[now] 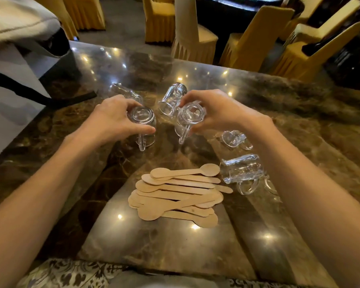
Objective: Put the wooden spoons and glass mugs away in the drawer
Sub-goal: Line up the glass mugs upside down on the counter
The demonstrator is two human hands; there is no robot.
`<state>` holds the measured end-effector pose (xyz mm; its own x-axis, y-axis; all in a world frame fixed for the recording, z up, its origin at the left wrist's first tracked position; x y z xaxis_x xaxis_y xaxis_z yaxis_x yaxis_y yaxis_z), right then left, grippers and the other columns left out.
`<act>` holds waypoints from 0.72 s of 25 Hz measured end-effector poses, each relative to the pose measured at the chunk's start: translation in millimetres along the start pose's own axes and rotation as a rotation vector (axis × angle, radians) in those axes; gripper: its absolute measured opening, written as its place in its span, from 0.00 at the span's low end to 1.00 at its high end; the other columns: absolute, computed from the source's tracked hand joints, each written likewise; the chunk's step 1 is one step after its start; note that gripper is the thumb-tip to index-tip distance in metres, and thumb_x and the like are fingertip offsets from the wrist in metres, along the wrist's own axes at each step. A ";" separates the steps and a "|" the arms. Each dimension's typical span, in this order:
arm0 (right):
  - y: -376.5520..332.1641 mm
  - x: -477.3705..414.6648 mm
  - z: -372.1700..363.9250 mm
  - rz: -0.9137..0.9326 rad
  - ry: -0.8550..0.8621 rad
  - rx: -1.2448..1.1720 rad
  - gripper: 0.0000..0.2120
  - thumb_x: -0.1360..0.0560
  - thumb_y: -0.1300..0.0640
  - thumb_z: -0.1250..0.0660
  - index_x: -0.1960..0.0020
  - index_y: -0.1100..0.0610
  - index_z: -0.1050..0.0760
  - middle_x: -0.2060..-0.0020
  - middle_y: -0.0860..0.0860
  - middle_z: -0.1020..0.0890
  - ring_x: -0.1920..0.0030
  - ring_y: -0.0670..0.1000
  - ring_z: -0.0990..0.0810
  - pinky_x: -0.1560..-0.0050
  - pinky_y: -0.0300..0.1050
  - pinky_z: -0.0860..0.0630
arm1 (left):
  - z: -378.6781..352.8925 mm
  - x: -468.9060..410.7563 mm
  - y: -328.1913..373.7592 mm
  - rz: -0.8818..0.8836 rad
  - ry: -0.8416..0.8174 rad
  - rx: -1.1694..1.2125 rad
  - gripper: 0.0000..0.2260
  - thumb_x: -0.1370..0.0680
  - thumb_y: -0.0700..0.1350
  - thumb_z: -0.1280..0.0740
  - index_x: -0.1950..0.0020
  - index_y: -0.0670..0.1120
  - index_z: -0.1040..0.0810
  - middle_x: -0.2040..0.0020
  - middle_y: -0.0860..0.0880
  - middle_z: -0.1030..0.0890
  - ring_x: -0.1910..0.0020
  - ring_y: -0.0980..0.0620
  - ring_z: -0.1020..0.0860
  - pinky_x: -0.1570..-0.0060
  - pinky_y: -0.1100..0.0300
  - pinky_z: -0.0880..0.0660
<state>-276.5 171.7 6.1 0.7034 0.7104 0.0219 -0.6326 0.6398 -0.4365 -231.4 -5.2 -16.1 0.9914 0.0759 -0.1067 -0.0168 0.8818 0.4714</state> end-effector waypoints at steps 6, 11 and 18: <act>14.2 -5.3 -3.6 -0.016 -0.043 -0.043 0.28 0.36 0.53 0.23 0.38 0.48 0.28 0.39 0.46 0.24 0.40 0.44 0.29 0.39 0.42 0.33 | -9.9 -21.6 15.8 -0.025 0.001 -0.004 0.34 0.42 0.69 0.29 0.44 0.51 0.21 0.56 0.55 0.27 0.59 0.56 0.28 0.67 0.68 0.37; 22.8 -14.7 -10.5 -0.043 -0.085 -0.050 0.29 0.35 0.53 0.23 0.37 0.46 0.29 0.37 0.47 0.26 0.37 0.47 0.29 0.37 0.45 0.32 | -18.0 -30.8 28.5 -0.041 -0.023 0.005 0.34 0.42 0.69 0.29 0.42 0.51 0.22 0.56 0.55 0.29 0.56 0.54 0.28 0.59 0.59 0.32; 28.9 -23.2 -11.3 -0.047 -0.082 -0.055 0.30 0.35 0.52 0.23 0.36 0.46 0.29 0.36 0.48 0.25 0.38 0.47 0.29 0.42 0.41 0.34 | -22.4 -37.9 34.6 -0.058 -0.039 0.013 0.34 0.40 0.67 0.28 0.40 0.49 0.23 0.51 0.52 0.27 0.53 0.51 0.27 0.54 0.56 0.28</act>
<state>-307.4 170.4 -17.2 0.7016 0.7031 0.1162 -0.5792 0.6576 -0.4818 -272.5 32.9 -15.4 0.9950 0.0067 -0.1001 0.0421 0.8781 0.4767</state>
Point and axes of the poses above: each hand's wrist, its own x-axis away from the middle knuckle, its own z-axis out of the back of the hand, y = z × x, the point moved 10 cm from there along -x, towards the middle knuckle
